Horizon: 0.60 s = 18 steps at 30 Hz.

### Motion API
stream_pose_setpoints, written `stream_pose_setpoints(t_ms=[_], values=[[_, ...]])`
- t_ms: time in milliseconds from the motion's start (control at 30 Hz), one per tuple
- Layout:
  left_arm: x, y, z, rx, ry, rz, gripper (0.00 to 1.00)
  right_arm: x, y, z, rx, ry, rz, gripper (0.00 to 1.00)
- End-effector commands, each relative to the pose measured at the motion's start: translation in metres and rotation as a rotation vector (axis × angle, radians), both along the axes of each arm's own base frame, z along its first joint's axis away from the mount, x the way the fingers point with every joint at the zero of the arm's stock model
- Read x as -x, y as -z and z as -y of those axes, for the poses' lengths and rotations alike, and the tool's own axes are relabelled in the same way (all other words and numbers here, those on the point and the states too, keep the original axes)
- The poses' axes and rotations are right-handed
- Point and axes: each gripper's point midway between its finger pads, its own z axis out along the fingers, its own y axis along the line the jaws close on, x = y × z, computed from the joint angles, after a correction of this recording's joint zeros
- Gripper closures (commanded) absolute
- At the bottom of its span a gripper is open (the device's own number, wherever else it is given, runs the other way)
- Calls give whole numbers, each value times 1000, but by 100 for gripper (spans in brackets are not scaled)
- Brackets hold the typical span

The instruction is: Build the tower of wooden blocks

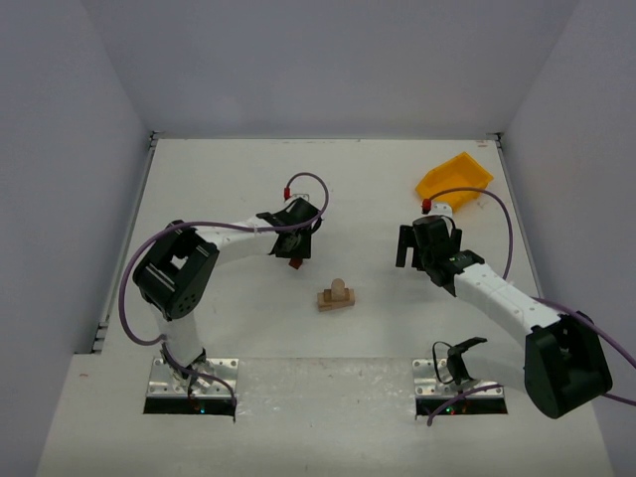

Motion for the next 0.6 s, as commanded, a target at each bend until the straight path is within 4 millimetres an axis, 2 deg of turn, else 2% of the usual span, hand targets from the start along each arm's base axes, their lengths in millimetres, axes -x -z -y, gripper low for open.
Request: stream_pose_setpoints(t_ms=[0,100,300,433,567], values=[[-13,-21,4,43,-19,67,67,-15,-19,-3,-12,9,58,1],[-12,-21,4,44,-15,68,74,-15,-19,-3,-13,8,58,1],[-11,-20,4,45,-11,63,80,-15,-19,-3,-14,8,59,1],[-10,-22,6,51,-6,61,76,-15,-19,-3,-13,8,58,1],[-4,-37,7,82,-11,65,73,-15,-18,-3,-11,7,56,1]])
